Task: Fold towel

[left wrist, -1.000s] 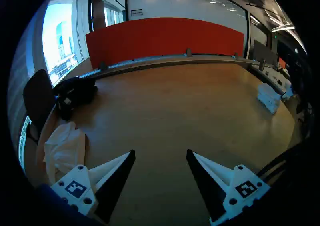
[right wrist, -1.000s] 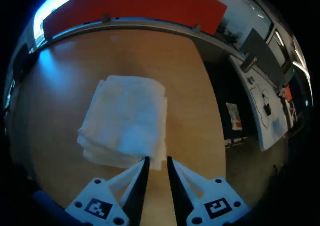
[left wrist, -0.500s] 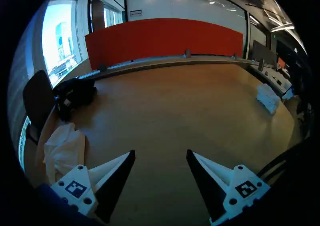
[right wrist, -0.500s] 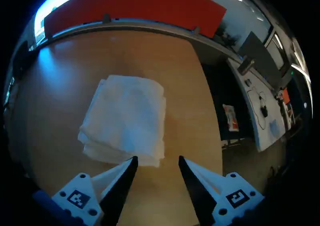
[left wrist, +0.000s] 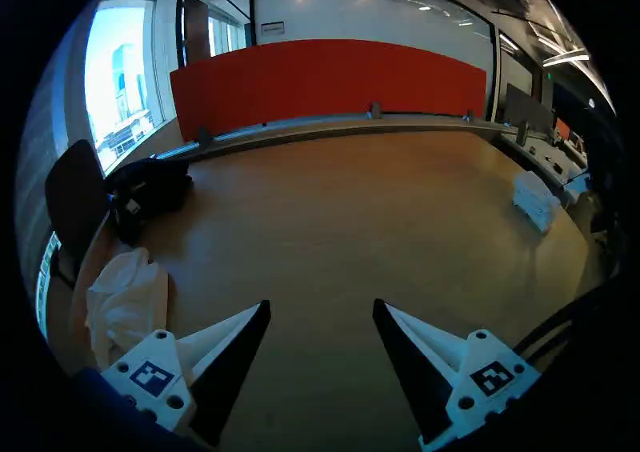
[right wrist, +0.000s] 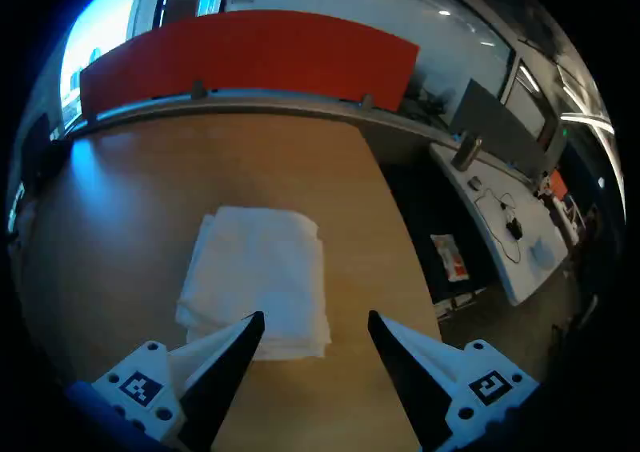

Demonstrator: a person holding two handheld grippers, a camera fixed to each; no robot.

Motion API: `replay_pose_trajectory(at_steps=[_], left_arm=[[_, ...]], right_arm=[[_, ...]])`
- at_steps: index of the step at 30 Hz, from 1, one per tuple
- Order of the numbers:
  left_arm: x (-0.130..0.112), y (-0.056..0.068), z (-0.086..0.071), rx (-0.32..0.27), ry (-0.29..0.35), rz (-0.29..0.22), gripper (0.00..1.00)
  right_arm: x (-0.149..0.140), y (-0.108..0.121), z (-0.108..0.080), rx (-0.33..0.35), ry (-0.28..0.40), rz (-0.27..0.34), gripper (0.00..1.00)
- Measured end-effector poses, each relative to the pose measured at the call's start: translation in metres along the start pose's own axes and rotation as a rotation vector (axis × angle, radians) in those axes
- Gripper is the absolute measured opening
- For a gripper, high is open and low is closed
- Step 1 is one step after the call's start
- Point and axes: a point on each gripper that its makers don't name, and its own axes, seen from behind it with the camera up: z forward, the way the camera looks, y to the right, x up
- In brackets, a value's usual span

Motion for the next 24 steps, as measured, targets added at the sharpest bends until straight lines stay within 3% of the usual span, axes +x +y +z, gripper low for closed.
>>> replay_pose_trajectory(at_steps=[15,24], left_arm=[[0.008,-0.001,0.003,0.004,0.012,-0.008,0.95],[0.012,-0.001,0.004,0.008,0.018,-0.013,0.95]], right_arm=[[0.066,-0.019,-0.028,-0.006,0.297,0.113,1.00],[0.112,-0.019,-0.056,-0.061,0.517,0.152,1.00]])
